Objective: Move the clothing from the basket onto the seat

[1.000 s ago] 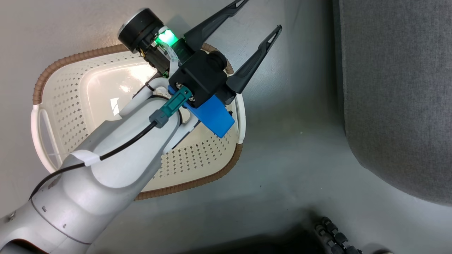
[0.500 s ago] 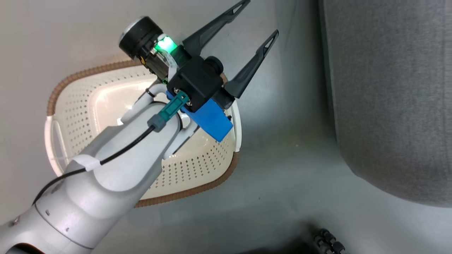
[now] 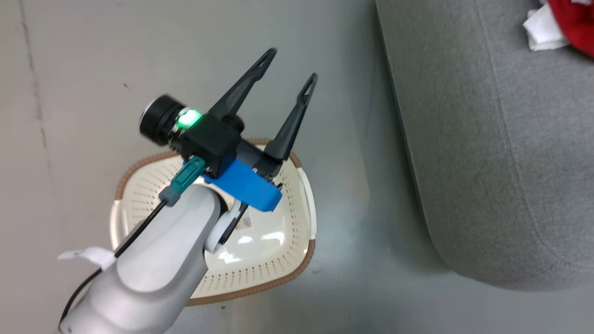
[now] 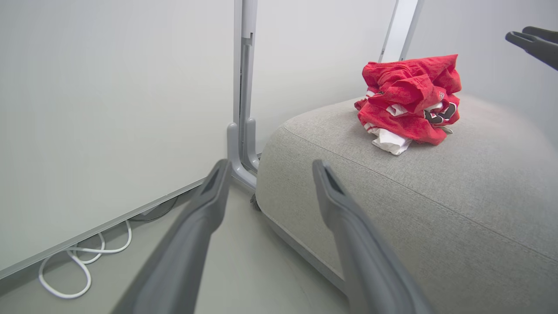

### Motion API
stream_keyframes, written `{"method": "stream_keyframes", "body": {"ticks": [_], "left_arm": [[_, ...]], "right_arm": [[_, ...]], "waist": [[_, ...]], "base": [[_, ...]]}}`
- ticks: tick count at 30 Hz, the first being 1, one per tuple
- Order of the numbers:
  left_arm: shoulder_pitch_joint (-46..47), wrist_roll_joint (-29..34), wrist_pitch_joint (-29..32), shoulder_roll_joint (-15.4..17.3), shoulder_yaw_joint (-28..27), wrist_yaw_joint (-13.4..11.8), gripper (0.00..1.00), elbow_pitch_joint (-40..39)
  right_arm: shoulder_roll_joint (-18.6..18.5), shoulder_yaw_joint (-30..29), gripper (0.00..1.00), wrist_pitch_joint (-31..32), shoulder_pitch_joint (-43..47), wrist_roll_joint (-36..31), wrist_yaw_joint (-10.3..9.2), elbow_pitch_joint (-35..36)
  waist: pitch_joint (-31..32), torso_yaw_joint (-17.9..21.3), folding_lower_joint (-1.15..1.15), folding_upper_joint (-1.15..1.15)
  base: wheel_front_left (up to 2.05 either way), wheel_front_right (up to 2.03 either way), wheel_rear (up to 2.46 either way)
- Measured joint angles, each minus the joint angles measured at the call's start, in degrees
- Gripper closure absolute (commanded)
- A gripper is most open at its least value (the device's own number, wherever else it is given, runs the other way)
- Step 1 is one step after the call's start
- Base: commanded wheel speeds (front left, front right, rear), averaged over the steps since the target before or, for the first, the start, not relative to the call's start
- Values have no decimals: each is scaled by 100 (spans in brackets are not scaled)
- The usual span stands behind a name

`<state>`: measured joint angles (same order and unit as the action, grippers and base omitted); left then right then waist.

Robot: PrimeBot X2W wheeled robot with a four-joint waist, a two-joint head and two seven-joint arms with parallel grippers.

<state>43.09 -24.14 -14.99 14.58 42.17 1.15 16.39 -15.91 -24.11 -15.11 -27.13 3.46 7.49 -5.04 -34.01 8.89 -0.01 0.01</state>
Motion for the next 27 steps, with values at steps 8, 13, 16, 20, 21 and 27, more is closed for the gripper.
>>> {"method": "stream_keyframes", "body": {"ticks": [8, 13, 16, 20, 21, 27], "left_arm": [[-1065, 131, -2, -129, -1082, -43, 0, -322], [-1698, 367, -7, -324, -1837, 20, 0, -543], [-2028, 530, -7, -494, -2277, 99, 0, -624], [-2422, 772, -8, -724, -2811, 178, 0, -690], [-2515, 827, -7, -772, -2917, 192, 0, -693], [-3075, 1089, -8, -974, -3471, 341, 0, -641]], "right_arm": [[359, 605, 0, 0, 644, -26, -1, 581], [553, 1169, 0, 0, 972, -57, -1, 695], [686, 1370, 0, -1, 1121, -60, -1, 716], [823, 1539, 0, 0, 1360, -80, 0, 635], [848, 1568, 0, -1, 1424, -80, -1, 610], [1006, 1631, 0, -1, 1833, -94, 0, 505]], "waist": [[852, -282, 0, 0], [1296, -548, -1, 0], [1534, -720, -1, 0], [1837, -926, 0, 0], [1910, -972, 0, 0], [2308, -1210, 0, 0]], "base": [[0, 0, 0], [0, 0, 0], [0, 0, 0], [0, 0, 0], [0, 0, 0], [0, 0, 0]]}}
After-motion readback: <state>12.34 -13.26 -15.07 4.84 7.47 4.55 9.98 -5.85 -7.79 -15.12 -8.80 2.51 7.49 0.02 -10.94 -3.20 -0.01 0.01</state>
